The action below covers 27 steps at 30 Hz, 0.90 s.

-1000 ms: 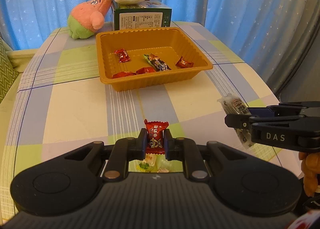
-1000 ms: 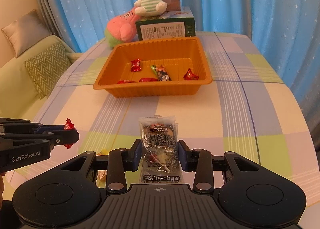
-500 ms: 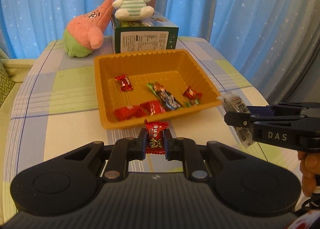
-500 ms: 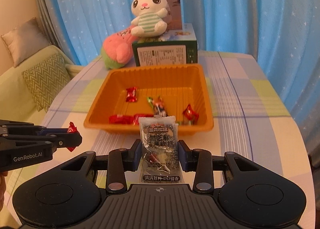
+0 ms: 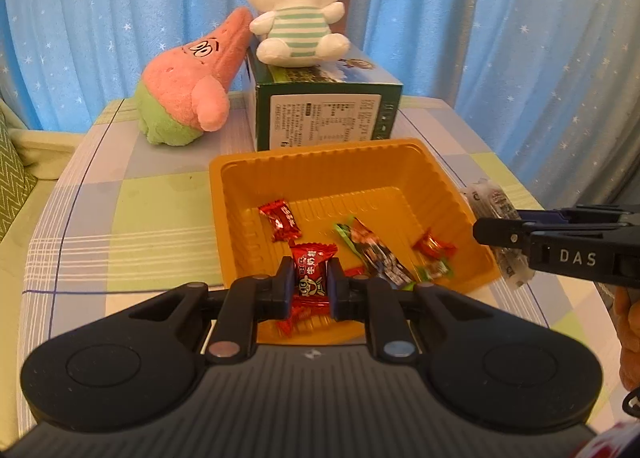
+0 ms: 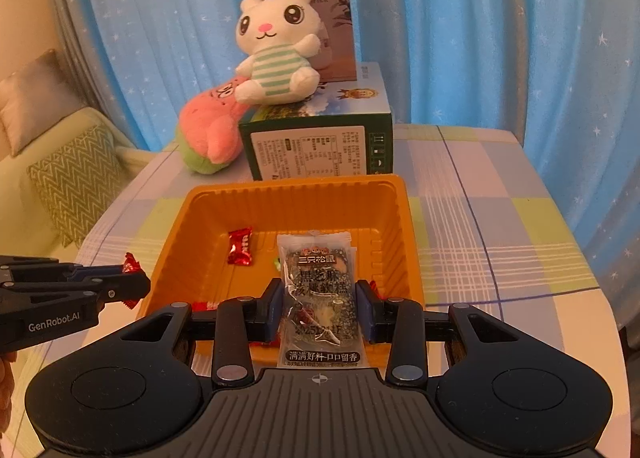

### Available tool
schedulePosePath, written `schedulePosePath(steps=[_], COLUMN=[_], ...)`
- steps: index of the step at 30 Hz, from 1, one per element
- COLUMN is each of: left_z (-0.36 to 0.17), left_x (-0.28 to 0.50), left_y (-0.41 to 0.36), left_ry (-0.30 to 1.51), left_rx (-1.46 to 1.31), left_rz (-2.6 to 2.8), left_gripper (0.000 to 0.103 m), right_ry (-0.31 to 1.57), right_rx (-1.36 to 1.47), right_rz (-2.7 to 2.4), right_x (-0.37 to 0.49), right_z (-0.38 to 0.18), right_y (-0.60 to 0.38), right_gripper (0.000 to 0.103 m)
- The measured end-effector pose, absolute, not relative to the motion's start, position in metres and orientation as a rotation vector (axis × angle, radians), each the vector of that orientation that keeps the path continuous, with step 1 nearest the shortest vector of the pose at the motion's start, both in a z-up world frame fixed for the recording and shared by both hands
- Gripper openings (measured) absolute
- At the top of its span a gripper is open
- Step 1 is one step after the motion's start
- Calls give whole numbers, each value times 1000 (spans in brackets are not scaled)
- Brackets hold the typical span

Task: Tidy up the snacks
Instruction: 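Carry both held snacks over the orange tray, then open both tools to drop the snacks into the tray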

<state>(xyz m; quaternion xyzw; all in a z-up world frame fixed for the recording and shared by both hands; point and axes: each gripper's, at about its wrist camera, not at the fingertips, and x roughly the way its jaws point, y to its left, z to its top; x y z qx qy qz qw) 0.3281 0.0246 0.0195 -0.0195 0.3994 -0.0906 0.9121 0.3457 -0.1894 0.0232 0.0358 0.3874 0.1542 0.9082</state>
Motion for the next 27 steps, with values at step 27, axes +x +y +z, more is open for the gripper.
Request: schedulePosePath(steps=[27], left_z=[-4], left_x=[359], left_y=[42], left_ry=[840], left_rx=[-65], left_rz=[-137], left_gripper=[50], right_ry=[830], right_rx=[113], right_rz=[279], right_x=[380], right_z=[10], right_y=[-188], right_gripper=[38])
